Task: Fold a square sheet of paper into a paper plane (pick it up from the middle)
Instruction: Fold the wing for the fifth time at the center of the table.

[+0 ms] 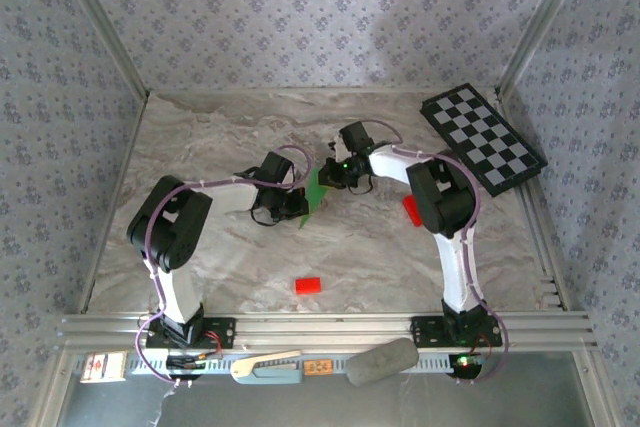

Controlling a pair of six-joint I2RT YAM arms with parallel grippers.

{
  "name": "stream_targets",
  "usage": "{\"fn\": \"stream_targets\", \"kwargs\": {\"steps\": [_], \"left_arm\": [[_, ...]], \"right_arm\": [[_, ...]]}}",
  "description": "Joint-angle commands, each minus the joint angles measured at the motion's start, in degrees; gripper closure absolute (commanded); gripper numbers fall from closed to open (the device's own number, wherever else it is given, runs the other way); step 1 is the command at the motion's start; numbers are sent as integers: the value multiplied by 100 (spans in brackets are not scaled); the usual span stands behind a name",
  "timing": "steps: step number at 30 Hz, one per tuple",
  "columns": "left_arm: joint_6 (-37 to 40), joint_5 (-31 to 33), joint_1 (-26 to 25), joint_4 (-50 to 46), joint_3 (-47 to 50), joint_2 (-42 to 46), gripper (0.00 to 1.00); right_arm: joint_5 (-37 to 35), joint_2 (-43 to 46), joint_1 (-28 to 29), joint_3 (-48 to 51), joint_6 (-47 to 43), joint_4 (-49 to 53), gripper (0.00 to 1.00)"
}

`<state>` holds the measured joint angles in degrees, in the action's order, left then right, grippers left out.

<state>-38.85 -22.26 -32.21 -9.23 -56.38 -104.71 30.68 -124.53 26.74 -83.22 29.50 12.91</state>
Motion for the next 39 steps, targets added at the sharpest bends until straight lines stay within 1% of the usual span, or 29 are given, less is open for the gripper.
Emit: {"fn": "stream_targets", "kwargs": {"steps": [1,15,20,24,28,30,33,37,39], "left_arm": [[142,266,62,-945,240,-267,100],[193,250,94,-965,268,-285,100],[194,222,99,-935,229,-287,100],[196,151,114,-916,111,-229,100],[99,-174,182,-724,-210,47,100],[-12,-328,214,-574,-363,258,96],[-125,-454,332,-442,-537,627,85],[-184,-400,637,-505,-543,1173,70],[-168,-295,842,-625,-498,1437,66]], "right_arm": [[-594,-346,-324,-196,-128,-196,87],[-616,-695,-817,-577,174,-247,87],[-641,-672,-914,-691,118,-228,87],[-714,-313,-934,-640,11,-181,86],[-875,377,-923,-333,-58,-151,83],[-1021,687,-900,-179,-58,-9,80],[-1284,1121,-827,2,-59,286,73],[-1620,1530,-657,230,3,655,63],[-1791,1651,-540,253,59,920,59]]}}
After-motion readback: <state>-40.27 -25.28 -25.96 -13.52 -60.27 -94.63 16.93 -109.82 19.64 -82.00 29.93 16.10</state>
